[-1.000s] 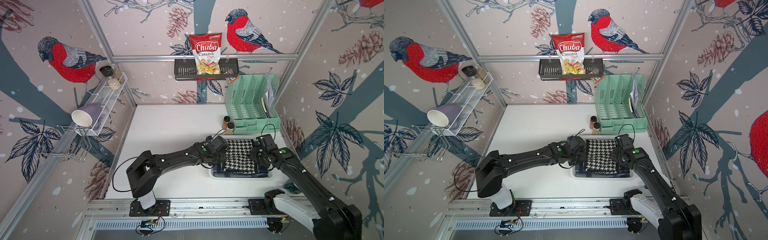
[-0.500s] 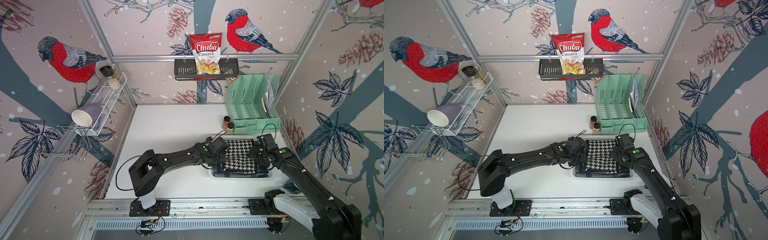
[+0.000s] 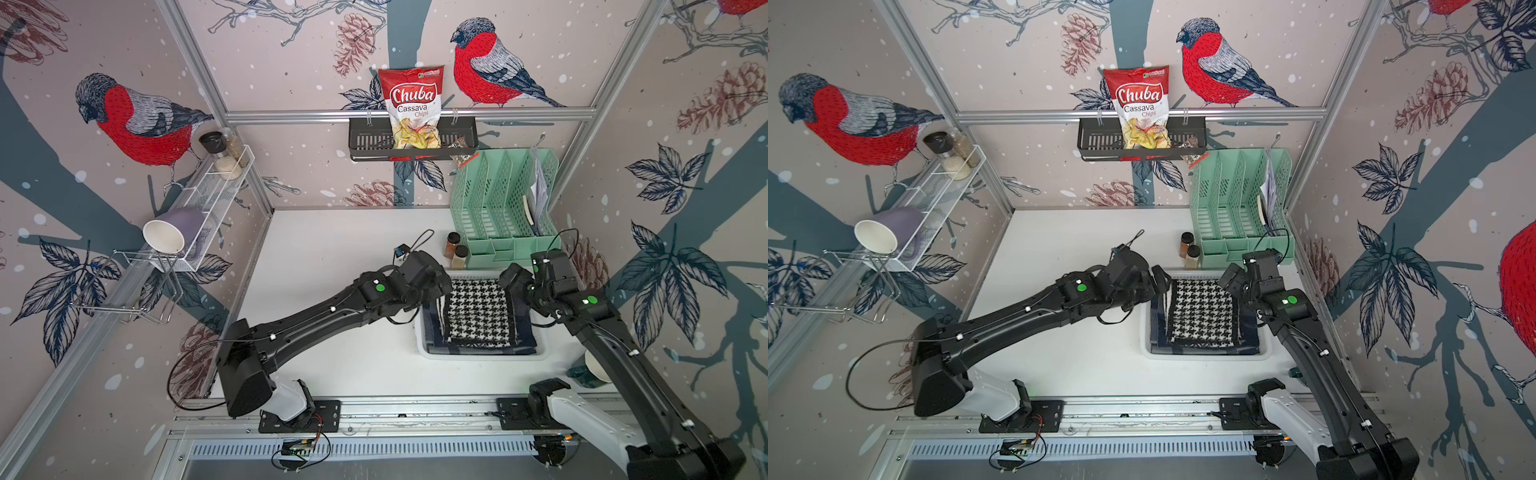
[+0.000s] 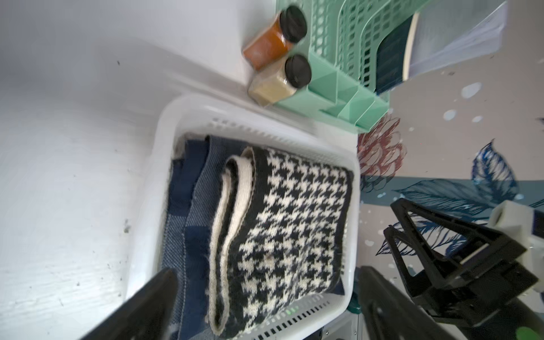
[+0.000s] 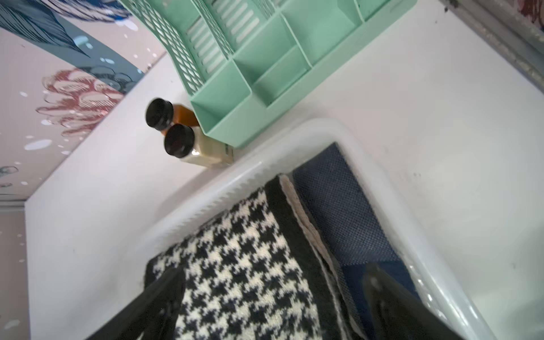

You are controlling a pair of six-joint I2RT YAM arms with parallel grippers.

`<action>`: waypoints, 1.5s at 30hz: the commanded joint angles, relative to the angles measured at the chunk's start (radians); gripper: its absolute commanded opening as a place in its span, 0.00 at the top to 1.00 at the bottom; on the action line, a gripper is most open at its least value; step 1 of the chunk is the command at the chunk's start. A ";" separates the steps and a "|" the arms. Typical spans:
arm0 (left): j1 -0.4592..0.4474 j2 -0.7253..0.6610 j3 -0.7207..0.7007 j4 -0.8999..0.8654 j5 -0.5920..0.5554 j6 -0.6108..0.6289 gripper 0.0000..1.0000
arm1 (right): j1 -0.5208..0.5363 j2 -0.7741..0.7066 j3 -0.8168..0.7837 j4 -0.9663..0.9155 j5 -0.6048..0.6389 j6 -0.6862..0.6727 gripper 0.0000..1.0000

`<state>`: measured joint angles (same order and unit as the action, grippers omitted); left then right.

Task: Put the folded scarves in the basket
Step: Place the scarf in the basket, then move the basket to the center of the board, then reset both arms

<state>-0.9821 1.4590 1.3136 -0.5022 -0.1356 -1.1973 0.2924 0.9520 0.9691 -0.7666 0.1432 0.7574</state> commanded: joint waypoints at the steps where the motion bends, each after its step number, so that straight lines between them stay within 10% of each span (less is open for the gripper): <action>1: 0.066 -0.077 -0.032 0.023 -0.021 0.086 0.02 | -0.011 0.018 0.050 0.092 0.070 -0.055 0.00; 10: 0.274 -0.184 -0.005 -0.199 -0.159 0.288 0.01 | -0.203 0.176 0.186 0.106 0.189 -0.087 0.00; 14: 0.391 -0.278 -0.119 -0.183 -0.103 0.293 0.02 | -0.400 0.207 0.081 0.107 0.021 -0.059 0.00; 24: 0.504 -0.371 -0.305 -0.146 0.011 0.290 0.02 | -0.493 0.184 -0.240 0.292 -0.353 0.019 0.06; 40: 0.516 -0.375 -0.340 -0.123 0.022 0.278 0.02 | -0.012 0.184 -0.280 0.398 -0.289 0.283 0.15; 45: 0.532 -0.387 -0.333 -0.144 0.007 0.291 0.02 | -0.006 0.204 -0.244 0.376 -0.248 0.259 0.03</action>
<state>-0.4599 1.0798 0.9749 -0.6350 -0.1097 -0.9188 0.2890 1.1526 0.7010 -0.3996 -0.1581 1.0054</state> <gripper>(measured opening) 0.983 0.919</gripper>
